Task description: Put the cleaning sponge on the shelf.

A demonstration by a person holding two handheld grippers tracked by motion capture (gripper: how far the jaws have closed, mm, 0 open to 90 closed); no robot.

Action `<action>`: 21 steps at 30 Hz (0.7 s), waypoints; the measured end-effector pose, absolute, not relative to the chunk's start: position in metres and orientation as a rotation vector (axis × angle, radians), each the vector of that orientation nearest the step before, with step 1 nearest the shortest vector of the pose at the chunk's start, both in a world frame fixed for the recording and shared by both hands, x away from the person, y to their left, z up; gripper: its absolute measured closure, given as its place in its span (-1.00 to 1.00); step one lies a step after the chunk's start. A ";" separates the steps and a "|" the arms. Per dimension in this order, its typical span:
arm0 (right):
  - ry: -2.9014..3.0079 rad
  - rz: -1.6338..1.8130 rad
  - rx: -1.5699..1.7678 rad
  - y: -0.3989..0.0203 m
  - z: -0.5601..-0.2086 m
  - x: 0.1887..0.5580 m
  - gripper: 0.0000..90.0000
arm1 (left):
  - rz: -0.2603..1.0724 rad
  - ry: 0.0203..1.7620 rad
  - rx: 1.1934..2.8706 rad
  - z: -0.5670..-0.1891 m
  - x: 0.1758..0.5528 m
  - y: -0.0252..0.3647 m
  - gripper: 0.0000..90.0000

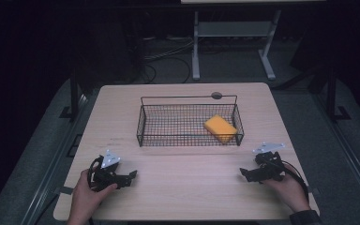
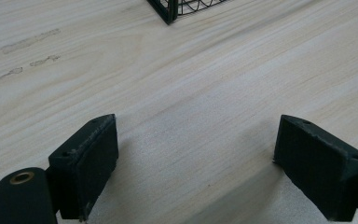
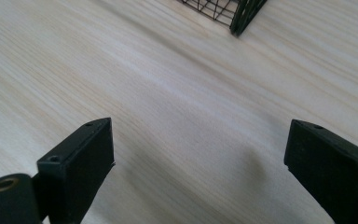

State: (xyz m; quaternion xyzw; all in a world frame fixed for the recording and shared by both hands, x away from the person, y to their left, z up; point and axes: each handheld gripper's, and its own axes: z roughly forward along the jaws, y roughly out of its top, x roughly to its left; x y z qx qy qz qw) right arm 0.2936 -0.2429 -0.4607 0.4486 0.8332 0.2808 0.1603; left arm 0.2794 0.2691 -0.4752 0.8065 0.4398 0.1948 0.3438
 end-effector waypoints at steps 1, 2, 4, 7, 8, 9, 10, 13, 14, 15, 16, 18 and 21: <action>2.379 0.805 1.276 -0.244 -0.463 0.292 -0.84 | 0.506 1.142 2.096 -0.475 0.279 0.269 -0.72; 2.375 0.806 1.273 -0.244 -0.465 0.291 -0.86 | 0.506 1.143 2.095 -0.475 0.279 0.269 -0.72; 2.381 0.806 1.261 -0.244 -0.467 0.290 -0.89 | 0.506 1.143 2.095 -0.475 0.279 0.269 -0.72; 2.386 0.807 1.272 -0.245 -0.472 0.288 -0.93 | 0.506 1.143 2.095 -0.475 0.279 0.269 -0.72; 2.386 0.821 1.273 -0.245 -0.473 0.288 -0.94 | 0.506 1.144 2.095 -0.475 0.279 0.269 -0.72; 2.384 0.828 1.280 -0.246 -0.473 0.288 -0.94 | 0.506 1.144 2.095 -0.475 0.279 0.269 -0.72; 2.380 0.832 1.283 -0.246 -0.473 0.288 -0.94 | 0.506 1.144 2.095 -0.475 0.279 0.269 -0.72; 2.366 0.880 1.284 -0.248 -0.476 0.286 -0.94 | 0.506 1.144 2.095 -0.475 0.279 0.269 -0.72; 2.356 0.906 1.287 -0.249 -0.478 0.286 -0.95 | 0.506 1.144 2.095 -0.475 0.279 0.269 -0.72; 2.346 0.924 1.279 -0.250 -0.479 0.284 -0.96 | 0.506 1.144 2.095 -0.475 0.279 0.269 -0.72; 2.340 0.938 1.271 -0.251 -0.480 0.283 -0.96 | 0.506 1.144 2.095 -0.475 0.279 0.269 -0.72; 2.320 0.970 1.253 -0.253 -0.483 0.282 -0.96 | 0.507 1.144 2.095 -0.475 0.279 0.269 -0.72; 2.320 0.972 1.252 -0.253 -0.483 0.281 -0.96 | 0.507 1.144 2.095 -0.475 0.279 0.269 -0.72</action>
